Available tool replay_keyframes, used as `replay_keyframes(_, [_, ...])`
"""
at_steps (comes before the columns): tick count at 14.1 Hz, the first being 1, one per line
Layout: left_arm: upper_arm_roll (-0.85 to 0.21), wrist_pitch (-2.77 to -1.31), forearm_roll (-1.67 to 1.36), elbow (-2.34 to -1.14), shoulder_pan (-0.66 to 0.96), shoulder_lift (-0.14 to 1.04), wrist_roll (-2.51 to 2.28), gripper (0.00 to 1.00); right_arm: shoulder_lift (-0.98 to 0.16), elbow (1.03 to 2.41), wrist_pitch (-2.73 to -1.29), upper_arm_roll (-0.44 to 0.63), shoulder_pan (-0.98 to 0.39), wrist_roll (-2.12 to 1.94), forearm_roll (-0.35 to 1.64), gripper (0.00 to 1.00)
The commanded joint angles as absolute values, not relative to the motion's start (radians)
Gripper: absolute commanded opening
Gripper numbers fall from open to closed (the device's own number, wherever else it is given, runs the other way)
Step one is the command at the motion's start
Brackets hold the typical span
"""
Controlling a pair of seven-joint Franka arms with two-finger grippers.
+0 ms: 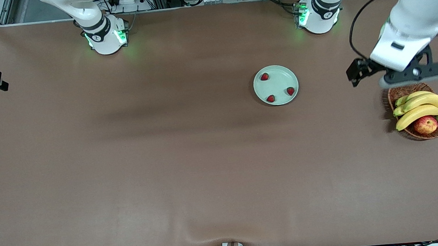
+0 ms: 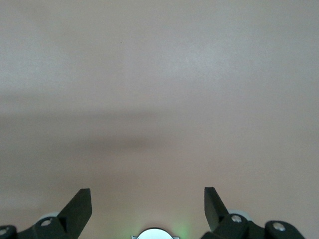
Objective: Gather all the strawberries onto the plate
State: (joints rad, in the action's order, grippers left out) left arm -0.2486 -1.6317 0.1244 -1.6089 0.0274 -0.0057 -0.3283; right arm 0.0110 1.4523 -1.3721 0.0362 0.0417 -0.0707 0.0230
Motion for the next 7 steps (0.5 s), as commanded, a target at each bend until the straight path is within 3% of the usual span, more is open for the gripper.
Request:
replay_keyframes(1, [-0.187,-1.62,0.045,-1.626,0.034,-0.049,-0.269,1.0,0.02,1.448,-1.361,0.037,0.037,-0.055,0.018,1.0])
replay_keyframes(5, [-0.134,-1.641,0.044,-1.589,0.038,-0.006,-0.226,1.0,0.02,1.448,-1.361,0.037,0.037,-0.055,0.018,1.0])
replay_keyframes(7, [-0.042,-1.641,0.041,-1.563,0.038,0.011,-0.13,1.0,0.018,1.448,-1.361,0.037,0.037,-0.055,0.018,1.0])
